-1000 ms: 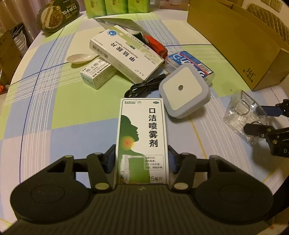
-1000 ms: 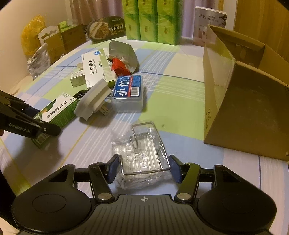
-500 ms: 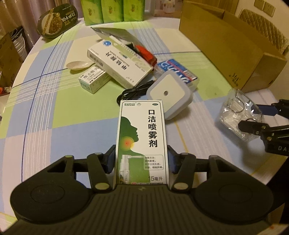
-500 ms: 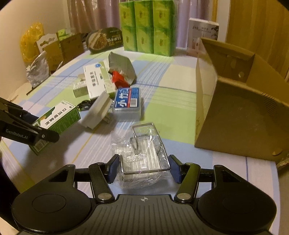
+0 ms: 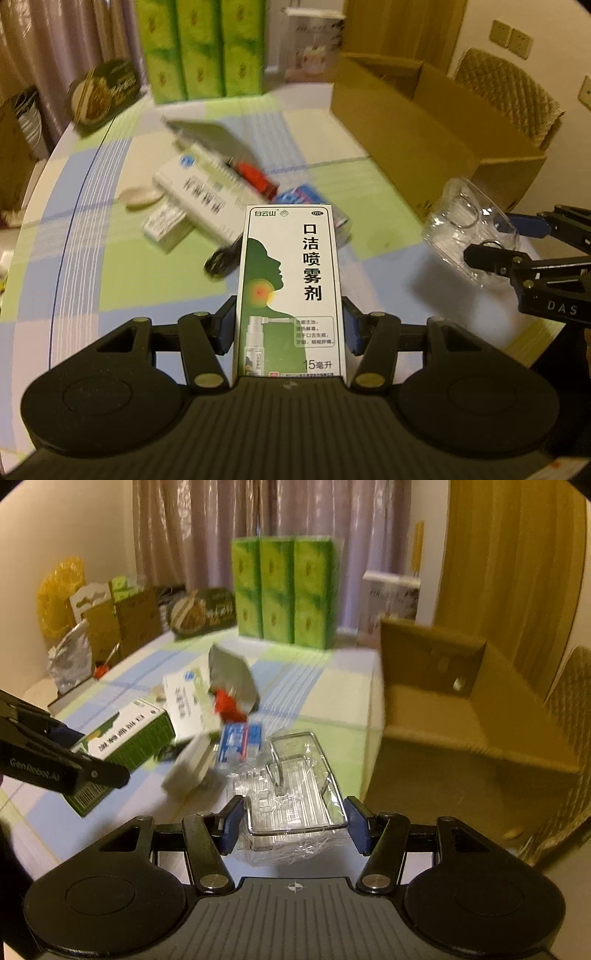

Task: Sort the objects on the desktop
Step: 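Carry both items over the cardboard box and open both tools to drop them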

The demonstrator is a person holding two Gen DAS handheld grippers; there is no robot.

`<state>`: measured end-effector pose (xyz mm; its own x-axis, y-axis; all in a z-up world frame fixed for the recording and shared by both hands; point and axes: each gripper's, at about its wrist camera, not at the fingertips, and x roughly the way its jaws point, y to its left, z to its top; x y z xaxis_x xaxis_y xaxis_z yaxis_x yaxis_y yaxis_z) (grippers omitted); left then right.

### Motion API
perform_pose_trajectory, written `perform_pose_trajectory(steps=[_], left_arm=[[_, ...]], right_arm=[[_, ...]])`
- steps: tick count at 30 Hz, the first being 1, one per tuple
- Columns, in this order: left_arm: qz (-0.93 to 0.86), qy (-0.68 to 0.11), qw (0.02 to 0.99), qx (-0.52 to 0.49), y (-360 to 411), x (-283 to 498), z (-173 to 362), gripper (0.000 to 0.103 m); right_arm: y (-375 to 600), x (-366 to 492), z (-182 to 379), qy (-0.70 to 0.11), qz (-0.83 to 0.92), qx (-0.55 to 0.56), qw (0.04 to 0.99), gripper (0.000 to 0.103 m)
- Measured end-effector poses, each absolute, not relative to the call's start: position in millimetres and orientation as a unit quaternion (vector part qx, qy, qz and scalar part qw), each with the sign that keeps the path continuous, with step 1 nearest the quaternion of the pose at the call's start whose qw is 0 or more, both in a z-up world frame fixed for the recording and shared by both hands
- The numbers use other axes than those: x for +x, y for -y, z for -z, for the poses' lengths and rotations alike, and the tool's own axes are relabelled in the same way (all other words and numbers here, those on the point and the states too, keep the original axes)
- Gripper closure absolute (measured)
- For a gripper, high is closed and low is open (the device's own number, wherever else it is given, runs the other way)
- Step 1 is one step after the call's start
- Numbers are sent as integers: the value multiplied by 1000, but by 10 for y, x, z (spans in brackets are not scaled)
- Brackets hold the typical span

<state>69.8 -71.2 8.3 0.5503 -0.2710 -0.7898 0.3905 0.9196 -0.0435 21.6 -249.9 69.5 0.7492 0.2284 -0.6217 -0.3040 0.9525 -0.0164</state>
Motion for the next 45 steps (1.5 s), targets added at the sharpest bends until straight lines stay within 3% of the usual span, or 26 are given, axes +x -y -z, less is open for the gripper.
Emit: perform_pose_trajectory(steps=[17,32,45], left_arm=[[282,-373,881,71,1963,1143,-626,52],[310,-383,868,58,2858,1695,-501,52],[305,-393,865,67,3014,1858,-301,52]], right_arm=[[3492,687,-1293,-255,-41,-67,964,48],[4138,1222,-1069,-280,-8,-41,959,48],[4207,1314,-899,-297,-9,-30,954,48]])
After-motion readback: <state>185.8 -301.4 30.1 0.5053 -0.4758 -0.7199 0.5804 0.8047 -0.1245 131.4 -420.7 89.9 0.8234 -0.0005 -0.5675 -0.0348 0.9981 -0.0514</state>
